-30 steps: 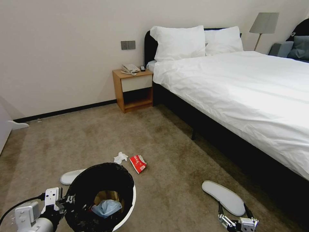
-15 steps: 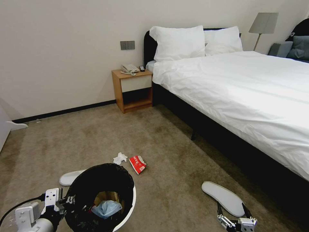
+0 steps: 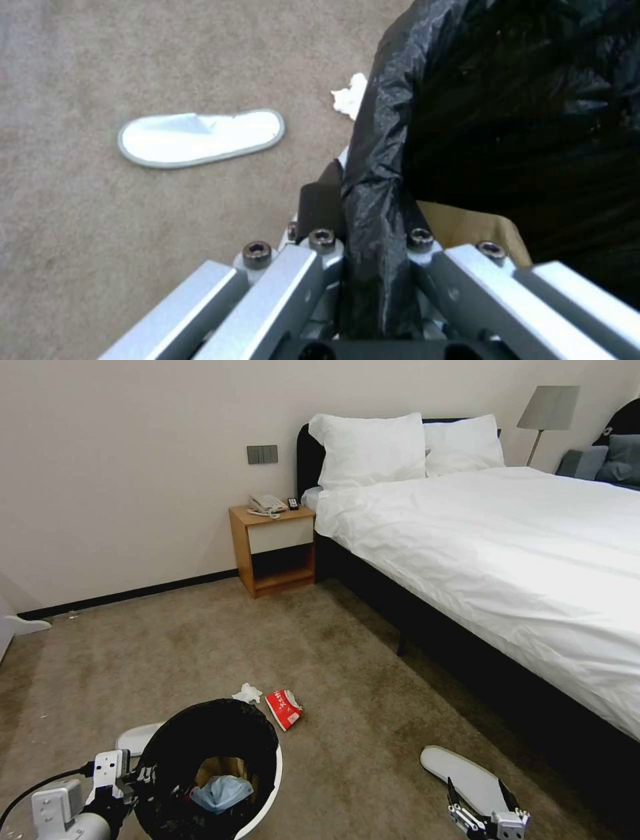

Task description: Pick up the trash bin, then pick up the garbage from the floor and place it into the trash bin.

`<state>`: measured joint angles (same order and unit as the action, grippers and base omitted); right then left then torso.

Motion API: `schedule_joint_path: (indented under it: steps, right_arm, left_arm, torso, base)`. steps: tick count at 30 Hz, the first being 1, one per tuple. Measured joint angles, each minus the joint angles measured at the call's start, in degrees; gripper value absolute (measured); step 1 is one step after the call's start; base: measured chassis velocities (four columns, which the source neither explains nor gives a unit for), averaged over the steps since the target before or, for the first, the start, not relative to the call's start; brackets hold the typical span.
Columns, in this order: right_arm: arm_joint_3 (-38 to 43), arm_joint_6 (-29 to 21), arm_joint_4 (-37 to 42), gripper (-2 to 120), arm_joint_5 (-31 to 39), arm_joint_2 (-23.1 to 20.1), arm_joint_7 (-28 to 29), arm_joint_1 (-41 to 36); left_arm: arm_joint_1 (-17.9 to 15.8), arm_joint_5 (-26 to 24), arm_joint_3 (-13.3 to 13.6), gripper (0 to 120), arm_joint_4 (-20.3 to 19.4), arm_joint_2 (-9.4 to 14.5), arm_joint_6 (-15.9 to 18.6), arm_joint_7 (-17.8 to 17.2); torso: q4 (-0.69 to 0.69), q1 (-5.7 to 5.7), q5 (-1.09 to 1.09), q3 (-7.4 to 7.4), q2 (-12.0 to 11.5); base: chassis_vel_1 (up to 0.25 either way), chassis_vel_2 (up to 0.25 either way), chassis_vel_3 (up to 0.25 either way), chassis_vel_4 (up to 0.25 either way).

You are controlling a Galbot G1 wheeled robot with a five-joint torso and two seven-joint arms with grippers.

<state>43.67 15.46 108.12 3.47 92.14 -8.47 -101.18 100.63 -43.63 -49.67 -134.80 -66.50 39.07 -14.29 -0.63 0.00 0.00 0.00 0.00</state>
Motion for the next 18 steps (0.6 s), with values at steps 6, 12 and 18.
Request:
schedule_joint_path:
  steps: [6,12,18]
  right_arm:
    - [-0.1,0.0,0.0,100,0.0,0.0,0.0,0.0]
    - [0.0,-0.1,0.0,100,-0.6,0.0,0.1,0.2]
    - [0.0,-1.0,-0.2,100,-1.4,-0.4,1.3,0.6]
  left_arm:
    - [0.0,0.0,0.0,3,0.0,0.0,0.0,0.0]
    - [-0.1,0.0,0.0,3,0.0,0.0,-0.1,0.0]
    - [-0.2,0.0,0.0,3,0.0,0.1,-0.1,0.1]
  torso:
    - [0.00,0.00,0.00,0.00,0.0]
    - [0.00,0.00,0.00,0.01,0.0]
    - [0.00,0.00,0.00,0.00,0.0]
  base:
    - [-0.045,0.056,0.052,-0.051]
    - [-0.053,0.049,0.060,-0.049]
    - [0.000,0.000,0.000,0.000]
